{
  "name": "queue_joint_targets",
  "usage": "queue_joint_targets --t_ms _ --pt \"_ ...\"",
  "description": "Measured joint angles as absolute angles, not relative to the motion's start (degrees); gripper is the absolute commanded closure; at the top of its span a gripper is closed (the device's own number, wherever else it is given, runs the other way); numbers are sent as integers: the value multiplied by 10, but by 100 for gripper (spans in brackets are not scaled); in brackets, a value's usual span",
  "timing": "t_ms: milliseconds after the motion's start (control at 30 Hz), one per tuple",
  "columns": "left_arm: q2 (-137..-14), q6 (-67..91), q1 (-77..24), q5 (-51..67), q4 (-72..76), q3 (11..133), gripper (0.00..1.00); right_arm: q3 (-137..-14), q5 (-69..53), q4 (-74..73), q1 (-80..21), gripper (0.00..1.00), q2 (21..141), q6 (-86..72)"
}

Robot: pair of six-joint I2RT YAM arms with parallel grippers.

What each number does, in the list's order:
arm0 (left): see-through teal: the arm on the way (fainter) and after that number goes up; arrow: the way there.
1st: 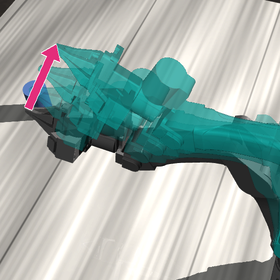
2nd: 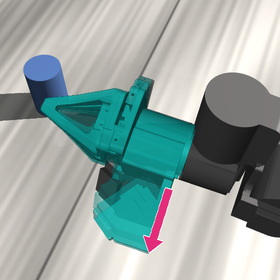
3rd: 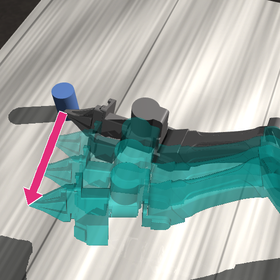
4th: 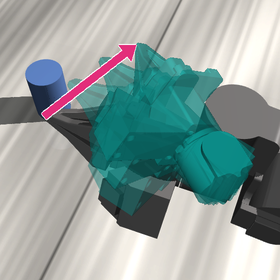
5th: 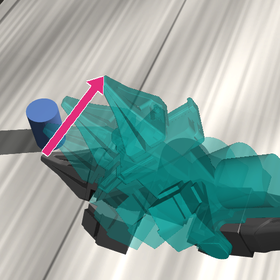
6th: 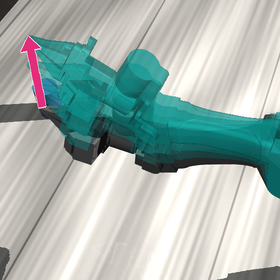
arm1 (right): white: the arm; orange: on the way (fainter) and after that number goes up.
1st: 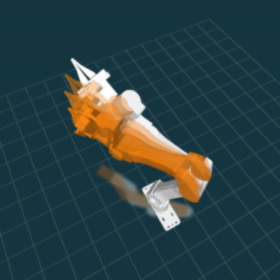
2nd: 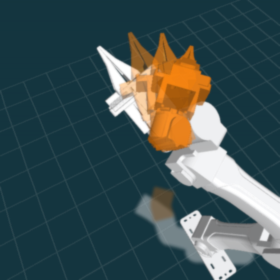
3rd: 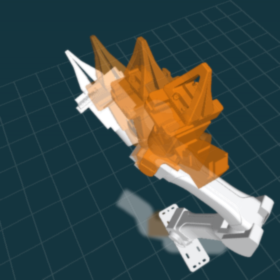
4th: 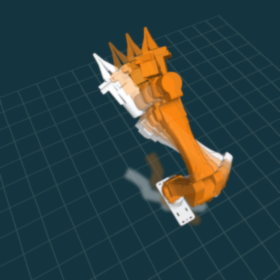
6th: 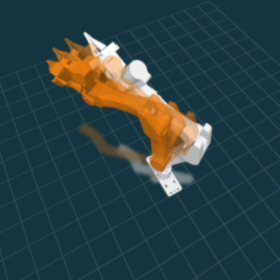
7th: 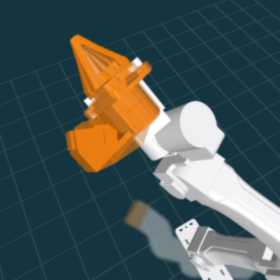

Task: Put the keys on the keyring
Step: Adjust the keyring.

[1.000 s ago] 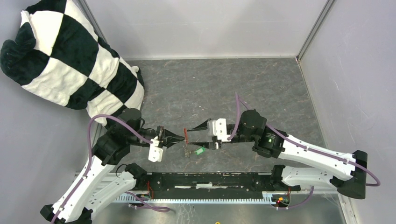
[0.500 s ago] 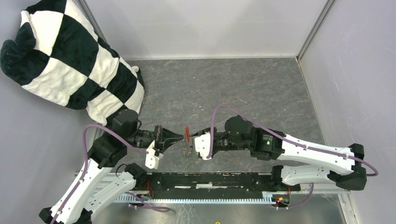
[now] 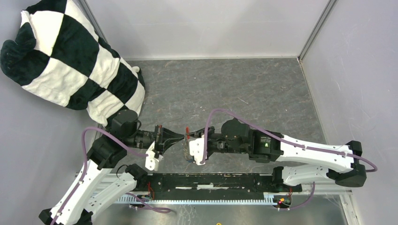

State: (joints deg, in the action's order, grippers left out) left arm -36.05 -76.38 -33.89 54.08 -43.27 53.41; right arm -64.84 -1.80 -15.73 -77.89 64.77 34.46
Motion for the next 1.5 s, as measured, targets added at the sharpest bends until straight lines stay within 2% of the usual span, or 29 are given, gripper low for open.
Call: queue_joint_targets --t_ms 133,300,500,633,700,767,800,833,967,1167,1500 --pt "-360 -764 -339 541 -432 535 98 -660 -10 -156 -783 68 668 350" --pt "-360 -764 -339 541 -434 536 98 -670 1 -157 -784 80 676 354" --pt "-360 -764 -339 541 -434 541 98 -675 8 -162 -788 82 679 353" --pt "-360 -764 -339 537 -438 542 98 -685 17 -170 -790 98 689 353" --pt "-360 -764 -339 535 -441 542 98 -685 19 -171 -791 99 690 353" --pt "-360 -764 -339 535 -442 543 72 -685 20 -170 -791 100 690 353" --pt "-360 -763 -339 535 -441 543 65 -684 21 -168 -791 100 689 352" --pt "-360 -761 -339 535 -439 544 60 -680 22 -159 -791 100 687 352" --pt "-354 -729 -339 536 -423 545 52 -612 26 -97 -791 99 640 343" --pt "-336 -637 -339 535 -366 540 53 -500 -2 15 -791 100 551 323" --pt "-348 -471 -339 573 -307 533 65 -446 -67 130 -791 100 538 325"
